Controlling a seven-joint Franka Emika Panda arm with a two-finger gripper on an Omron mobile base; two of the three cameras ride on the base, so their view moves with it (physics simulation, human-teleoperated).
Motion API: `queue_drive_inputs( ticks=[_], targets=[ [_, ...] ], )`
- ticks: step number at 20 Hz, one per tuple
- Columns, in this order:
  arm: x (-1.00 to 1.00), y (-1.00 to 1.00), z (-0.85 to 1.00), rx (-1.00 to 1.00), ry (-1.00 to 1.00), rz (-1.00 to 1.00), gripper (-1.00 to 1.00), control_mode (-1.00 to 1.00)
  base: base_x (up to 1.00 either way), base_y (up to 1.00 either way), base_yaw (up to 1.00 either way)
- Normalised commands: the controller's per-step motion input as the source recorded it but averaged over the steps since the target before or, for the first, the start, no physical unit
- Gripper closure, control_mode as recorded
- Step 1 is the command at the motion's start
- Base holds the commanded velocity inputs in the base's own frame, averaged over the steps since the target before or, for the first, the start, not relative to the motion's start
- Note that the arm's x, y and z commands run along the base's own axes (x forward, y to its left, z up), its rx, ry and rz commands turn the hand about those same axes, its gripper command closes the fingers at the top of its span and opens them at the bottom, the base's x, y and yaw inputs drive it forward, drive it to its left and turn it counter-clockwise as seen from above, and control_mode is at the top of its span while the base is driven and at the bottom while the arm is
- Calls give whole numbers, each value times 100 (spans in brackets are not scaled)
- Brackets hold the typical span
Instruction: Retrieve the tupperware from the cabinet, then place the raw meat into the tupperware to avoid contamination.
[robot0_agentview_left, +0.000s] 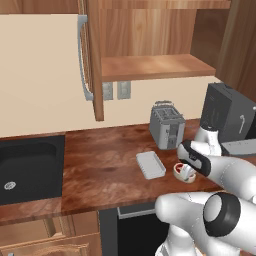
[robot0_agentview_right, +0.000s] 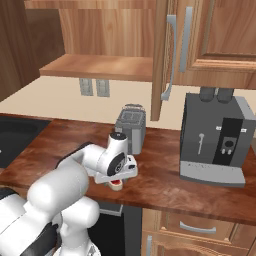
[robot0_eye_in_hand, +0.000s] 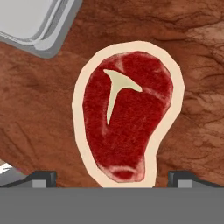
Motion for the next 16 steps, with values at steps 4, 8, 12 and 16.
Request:
queue_drive_inputs(
  ticks=[4,8,12,16],
  targets=[
    [11,-3,-13,0,0,0,-100,-100,0,0,0],
    [10,-3,-12,0,0,0,-100,-100,0,0,0],
    [7,-4,-10,0,0,0,-100,-100,0,0,0],
    [6,-4,-10,0,0,0,-100,-100,0,0,0]
  ],
)
